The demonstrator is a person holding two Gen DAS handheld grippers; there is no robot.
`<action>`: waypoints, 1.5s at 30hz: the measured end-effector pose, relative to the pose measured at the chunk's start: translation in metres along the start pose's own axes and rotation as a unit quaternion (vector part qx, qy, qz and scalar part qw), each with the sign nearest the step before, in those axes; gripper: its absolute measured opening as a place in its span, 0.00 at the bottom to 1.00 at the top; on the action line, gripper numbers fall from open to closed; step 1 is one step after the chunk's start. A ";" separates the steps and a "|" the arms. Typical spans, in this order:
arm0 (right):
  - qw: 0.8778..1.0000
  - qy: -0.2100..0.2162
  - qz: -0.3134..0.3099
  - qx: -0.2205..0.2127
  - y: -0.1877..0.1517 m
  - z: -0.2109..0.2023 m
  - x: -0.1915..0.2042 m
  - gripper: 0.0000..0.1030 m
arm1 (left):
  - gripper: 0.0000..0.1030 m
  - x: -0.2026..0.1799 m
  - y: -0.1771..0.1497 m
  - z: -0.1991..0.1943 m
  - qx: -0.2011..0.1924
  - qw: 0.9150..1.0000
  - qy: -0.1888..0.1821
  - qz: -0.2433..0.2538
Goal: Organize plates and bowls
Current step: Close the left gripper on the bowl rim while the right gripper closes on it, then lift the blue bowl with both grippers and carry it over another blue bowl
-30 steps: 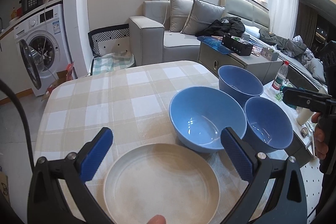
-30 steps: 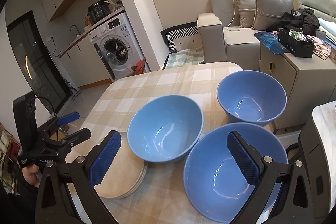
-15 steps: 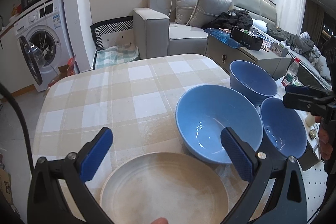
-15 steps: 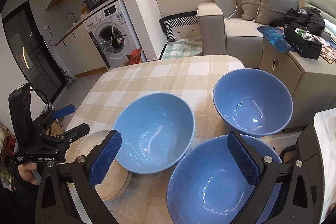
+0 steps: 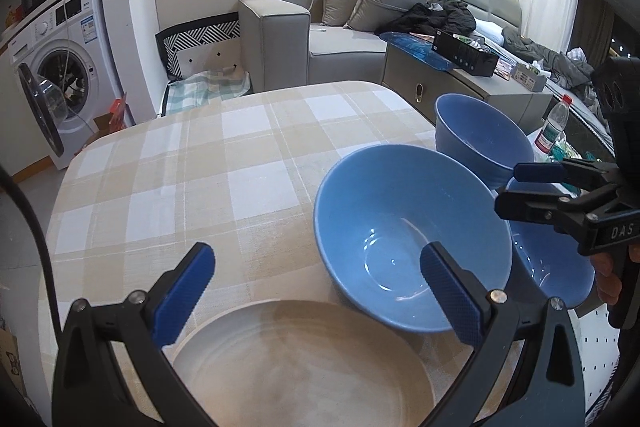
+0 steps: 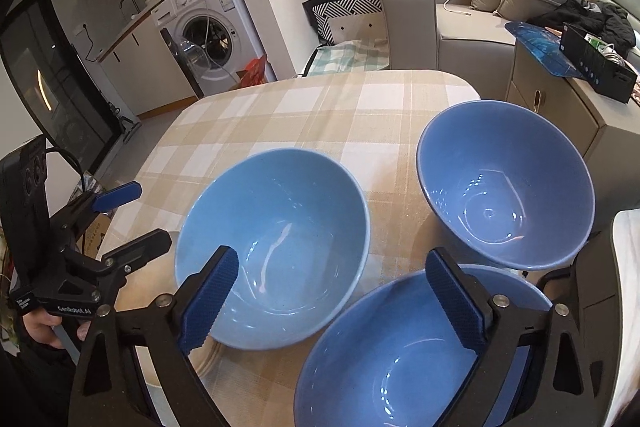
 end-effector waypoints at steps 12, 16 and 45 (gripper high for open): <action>0.999 0.022 0.015 0.019 0.003 0.023 -0.005 0.78 | 1.00 0.002 -0.006 0.024 0.025 1.000 0.000 -0.006; 0.999 0.025 0.018 0.022 0.004 0.028 -0.005 0.77 | 1.00 0.000 -0.009 0.031 0.034 0.999 -0.003 -0.002; 0.999 0.007 0.021 0.047 0.000 0.042 -0.011 0.29 | 0.32 -0.024 -0.020 0.044 0.088 0.995 -0.056 0.007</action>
Point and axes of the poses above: each gripper's, at about its wrist camera, not at the fingertips, and z roughly the way its jaws point, x to its left, y to its top, the point moved 6 cm from there along z, roughly the way its jaws point, and after that the axes turned 7 degrees about y, right-handed, at the moved point
